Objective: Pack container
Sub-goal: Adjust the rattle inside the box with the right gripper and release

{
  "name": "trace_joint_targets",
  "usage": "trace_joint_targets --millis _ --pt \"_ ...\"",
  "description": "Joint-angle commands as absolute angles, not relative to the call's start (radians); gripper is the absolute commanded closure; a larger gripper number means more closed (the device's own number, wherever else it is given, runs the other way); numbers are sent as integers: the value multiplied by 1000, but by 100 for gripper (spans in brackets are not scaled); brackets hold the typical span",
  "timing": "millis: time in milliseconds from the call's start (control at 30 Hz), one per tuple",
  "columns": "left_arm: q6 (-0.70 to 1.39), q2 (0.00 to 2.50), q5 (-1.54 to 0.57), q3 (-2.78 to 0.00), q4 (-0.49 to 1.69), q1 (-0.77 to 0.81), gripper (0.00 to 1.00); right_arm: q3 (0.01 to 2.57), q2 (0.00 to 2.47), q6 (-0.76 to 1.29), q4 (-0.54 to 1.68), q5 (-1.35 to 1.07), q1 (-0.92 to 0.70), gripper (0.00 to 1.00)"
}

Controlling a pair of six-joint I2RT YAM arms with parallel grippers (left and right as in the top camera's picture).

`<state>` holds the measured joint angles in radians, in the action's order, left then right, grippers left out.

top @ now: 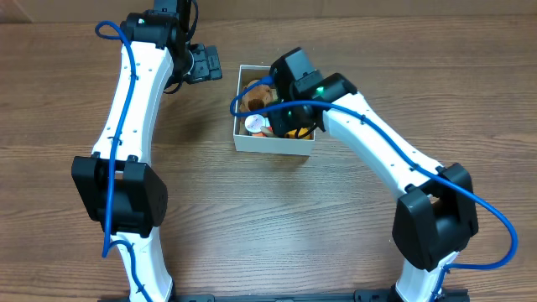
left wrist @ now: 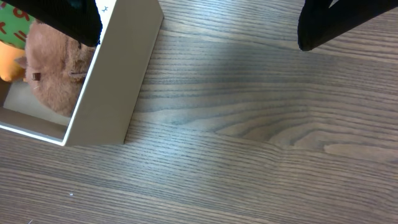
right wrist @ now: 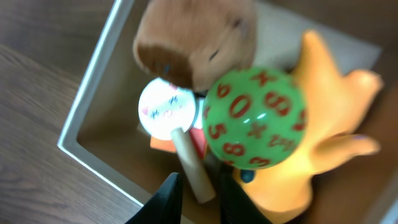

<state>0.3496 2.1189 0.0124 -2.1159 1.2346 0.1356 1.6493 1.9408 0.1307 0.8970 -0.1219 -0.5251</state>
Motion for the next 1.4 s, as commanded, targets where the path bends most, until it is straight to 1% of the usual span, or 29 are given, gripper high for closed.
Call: trace_joint_targets --millis 0,33,67,100,367,500,900,1267,1333,1367 --pt "363 2103 10 -2119 1234 131 0 1686 1891 143 880 -75 -514 79" --pt "363 2104 10 -2119 1233 131 0 1686 1891 154 876 -64 -515 82" --pt "363 2104 10 -2119 1234 131 0 1686 1893 158 871 -56 -515 88" --pt "363 2104 10 -2119 1233 131 0 1686 1893 158 865 -55 -515 96" --pt "363 2104 10 -2119 1233 131 0 1654 1900 167 810 -30 -515 96" --pt "363 2104 10 -2119 1233 131 0 1652 1940 184 789 -23 -515 96" --pt "363 2103 10 -2119 1234 131 0 1650 2038 184 797 -23 -515 96" --pt "363 2104 10 -2119 1234 131 0 1690 2015 184 844 -23 -515 96" --pt "363 2104 10 -2119 1234 131 0 1711 1996 184 854 -23 -515 96" --pt "363 2104 10 -2119 1234 131 0 1723 1985 183 856 -23 -515 94"
